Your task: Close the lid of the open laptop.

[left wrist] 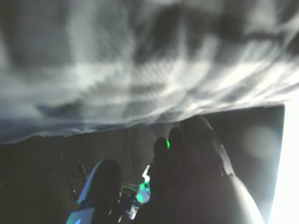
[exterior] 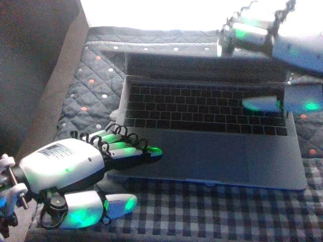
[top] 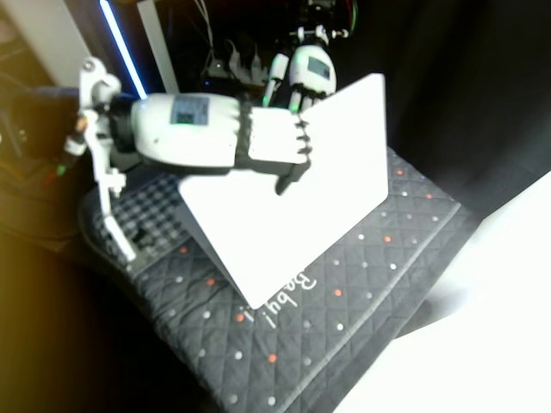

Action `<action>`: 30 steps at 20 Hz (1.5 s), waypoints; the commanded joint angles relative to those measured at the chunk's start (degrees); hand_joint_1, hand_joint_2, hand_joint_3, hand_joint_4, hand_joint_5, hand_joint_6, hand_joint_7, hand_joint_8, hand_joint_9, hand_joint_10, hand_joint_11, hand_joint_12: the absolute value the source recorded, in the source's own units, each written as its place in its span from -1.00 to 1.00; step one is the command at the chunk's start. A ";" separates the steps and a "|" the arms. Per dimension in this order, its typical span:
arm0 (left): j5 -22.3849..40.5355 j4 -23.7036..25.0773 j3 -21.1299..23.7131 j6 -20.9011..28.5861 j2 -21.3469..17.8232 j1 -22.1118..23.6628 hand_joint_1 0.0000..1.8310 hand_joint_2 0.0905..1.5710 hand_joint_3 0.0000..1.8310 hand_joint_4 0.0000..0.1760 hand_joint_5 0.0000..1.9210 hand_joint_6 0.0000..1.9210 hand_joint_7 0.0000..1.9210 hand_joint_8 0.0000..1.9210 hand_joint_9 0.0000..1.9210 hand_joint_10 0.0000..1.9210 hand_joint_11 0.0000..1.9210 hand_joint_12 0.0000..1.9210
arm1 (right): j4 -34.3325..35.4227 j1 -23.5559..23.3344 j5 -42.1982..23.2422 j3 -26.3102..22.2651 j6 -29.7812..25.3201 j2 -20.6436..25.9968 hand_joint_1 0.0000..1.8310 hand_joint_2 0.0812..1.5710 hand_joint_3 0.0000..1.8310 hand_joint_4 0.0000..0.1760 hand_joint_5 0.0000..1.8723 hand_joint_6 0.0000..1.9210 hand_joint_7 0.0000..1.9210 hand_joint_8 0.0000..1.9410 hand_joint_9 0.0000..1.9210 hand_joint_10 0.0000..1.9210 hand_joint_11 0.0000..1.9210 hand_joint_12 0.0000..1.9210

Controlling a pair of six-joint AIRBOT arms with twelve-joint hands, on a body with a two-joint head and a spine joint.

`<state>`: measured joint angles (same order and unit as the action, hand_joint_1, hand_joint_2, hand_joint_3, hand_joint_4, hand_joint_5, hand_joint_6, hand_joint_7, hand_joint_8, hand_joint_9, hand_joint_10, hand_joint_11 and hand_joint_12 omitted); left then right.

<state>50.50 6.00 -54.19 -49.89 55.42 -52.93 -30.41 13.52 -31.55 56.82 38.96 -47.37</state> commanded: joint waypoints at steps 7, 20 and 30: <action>15.10 -3.86 4.52 -2.34 -5.48 -3.56 -0.36 0.79 -1.00 0.67 -0.51 0.43 -0.37 -0.20 -0.60 0.40 -0.74 0.83 | 0.47 5.05 -6.40 -1.00 -0.96 0.95 -0.49 0.59 -0.98 -1.00 -1.00 1.00 -0.98 0.87 -1.00 0.99 -0.93 1.00; 36.68 -15.21 7.23 -8.46 -11.97 -8.78 0.29 0.78 -0.99 -1.00 -0.50 0.76 -0.50 0.90 -0.52 0.98 -0.46 1.00 | -4.36 14.19 -3.32 -1.06 -7.45 -0.95 -0.45 0.73 -0.98 -1.00 -1.00 0.39 -1.00 0.37 -1.00 0.62 -1.00 1.00; 38.05 -16.66 6.90 -8.59 -11.68 -8.82 0.08 0.82 -0.99 -1.00 -0.49 0.77 -0.52 0.99 -0.48 0.98 -0.46 1.00 | -7.92 14.17 -3.39 -0.95 -11.46 -1.00 -0.48 0.79 -1.00 -1.00 -0.74 -0.23 -0.42 -0.74 -0.51 -0.27 -0.83 0.67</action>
<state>81.08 -10.68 -47.13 -58.50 44.01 -62.02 -39.44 27.92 -30.70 55.92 27.64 -48.71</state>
